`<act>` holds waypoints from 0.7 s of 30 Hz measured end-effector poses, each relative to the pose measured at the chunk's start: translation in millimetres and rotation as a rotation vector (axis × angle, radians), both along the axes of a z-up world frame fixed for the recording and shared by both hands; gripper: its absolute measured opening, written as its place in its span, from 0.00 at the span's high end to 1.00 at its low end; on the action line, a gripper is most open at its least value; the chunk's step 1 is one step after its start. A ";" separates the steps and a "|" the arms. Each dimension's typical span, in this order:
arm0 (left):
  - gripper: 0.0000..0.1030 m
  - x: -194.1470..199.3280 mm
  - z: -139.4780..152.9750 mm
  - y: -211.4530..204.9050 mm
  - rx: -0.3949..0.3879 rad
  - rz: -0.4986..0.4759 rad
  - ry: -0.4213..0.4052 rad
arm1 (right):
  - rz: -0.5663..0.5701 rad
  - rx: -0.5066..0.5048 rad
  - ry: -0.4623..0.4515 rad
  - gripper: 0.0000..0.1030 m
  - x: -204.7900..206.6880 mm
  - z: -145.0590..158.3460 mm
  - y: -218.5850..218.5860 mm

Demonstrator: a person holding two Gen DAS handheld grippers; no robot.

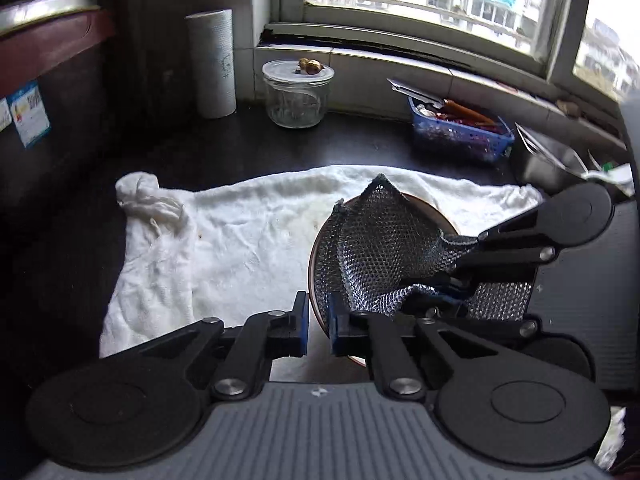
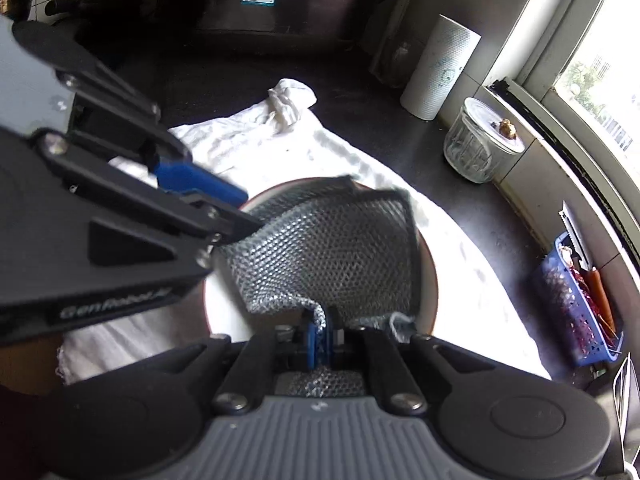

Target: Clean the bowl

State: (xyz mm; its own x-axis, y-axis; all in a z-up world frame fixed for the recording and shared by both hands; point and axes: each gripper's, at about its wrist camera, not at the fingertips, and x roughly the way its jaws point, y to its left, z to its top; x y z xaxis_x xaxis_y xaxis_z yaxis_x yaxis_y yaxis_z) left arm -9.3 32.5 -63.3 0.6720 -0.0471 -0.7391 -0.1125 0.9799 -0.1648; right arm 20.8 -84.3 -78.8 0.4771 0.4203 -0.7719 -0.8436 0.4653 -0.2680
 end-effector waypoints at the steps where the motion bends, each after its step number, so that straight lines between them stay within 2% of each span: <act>1: 0.92 -0.3 -2.8 8.2 -0.082 0.038 0.017 | 0.000 -0.002 -0.003 0.95 1.2 -0.2 0.4; 3: 0.92 -1.6 -11.4 22.3 -0.235 0.116 0.050 | -0.007 -0.004 0.016 0.95 5.5 -2.1 0.6; 9: 0.91 -8.8 -34.7 38.6 -0.491 0.267 0.113 | -0.030 0.006 0.117 0.95 14.3 -7.3 -1.4; 16: 0.89 -17.3 -61.9 57.7 -0.790 0.444 0.187 | -0.028 0.018 0.148 0.94 13.9 -6.3 0.2; 21: 0.89 -22.2 -73.8 61.5 -0.920 0.510 0.237 | -0.031 0.025 0.160 0.94 15.1 -7.0 0.9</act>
